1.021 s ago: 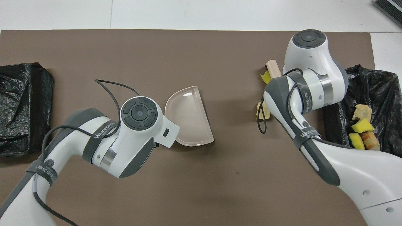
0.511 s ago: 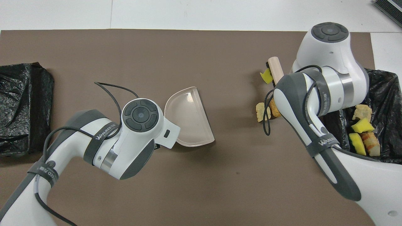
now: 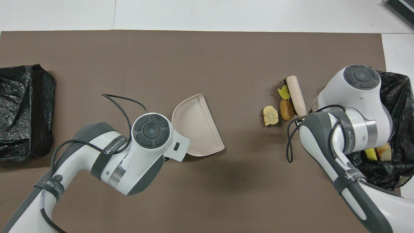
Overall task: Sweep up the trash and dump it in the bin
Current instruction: 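Sweep the bread and sponge pieces toward the dustpan with the right gripper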
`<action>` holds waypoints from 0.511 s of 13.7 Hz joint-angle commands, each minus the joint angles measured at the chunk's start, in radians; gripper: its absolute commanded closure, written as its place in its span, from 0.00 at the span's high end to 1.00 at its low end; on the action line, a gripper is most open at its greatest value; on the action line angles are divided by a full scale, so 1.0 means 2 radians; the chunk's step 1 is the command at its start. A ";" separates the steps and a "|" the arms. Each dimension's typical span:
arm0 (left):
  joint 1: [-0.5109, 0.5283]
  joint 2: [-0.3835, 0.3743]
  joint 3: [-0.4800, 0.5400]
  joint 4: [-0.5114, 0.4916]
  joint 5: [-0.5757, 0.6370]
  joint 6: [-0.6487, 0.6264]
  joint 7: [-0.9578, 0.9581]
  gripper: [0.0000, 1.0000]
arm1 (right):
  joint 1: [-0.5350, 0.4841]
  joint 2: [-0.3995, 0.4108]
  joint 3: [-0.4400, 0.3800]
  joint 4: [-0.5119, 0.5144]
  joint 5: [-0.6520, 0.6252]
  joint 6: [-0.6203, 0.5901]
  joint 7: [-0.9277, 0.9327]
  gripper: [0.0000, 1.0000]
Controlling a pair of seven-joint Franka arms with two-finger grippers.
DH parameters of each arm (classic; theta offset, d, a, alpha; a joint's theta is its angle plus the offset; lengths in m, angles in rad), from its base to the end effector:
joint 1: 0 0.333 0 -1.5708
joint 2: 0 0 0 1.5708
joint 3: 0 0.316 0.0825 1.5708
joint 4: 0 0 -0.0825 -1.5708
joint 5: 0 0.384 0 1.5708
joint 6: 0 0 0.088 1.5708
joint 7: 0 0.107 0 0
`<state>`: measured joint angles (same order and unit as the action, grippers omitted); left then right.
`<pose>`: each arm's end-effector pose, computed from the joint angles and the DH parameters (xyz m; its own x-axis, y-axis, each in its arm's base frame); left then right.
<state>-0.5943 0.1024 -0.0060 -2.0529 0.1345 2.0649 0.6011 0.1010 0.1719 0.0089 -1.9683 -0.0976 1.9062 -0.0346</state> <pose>0.4648 -0.3096 0.3817 0.2954 -0.9450 -0.1403 -0.9554 -0.2929 -0.0387 0.5616 0.0548 0.3685 0.9563 0.1726 -0.2358 0.1945 -0.9782 0.0724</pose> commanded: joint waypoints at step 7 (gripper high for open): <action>-0.003 -0.021 0.005 -0.034 0.005 0.012 -0.005 0.00 | 0.065 -0.004 0.005 -0.052 0.135 0.013 -0.007 0.00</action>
<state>-0.5943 0.1008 -0.0022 -2.0682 0.1343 2.0684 0.5969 0.2113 0.1629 0.0160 -2.0396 0.0877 1.9140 -0.0307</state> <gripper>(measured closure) 0.692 0.740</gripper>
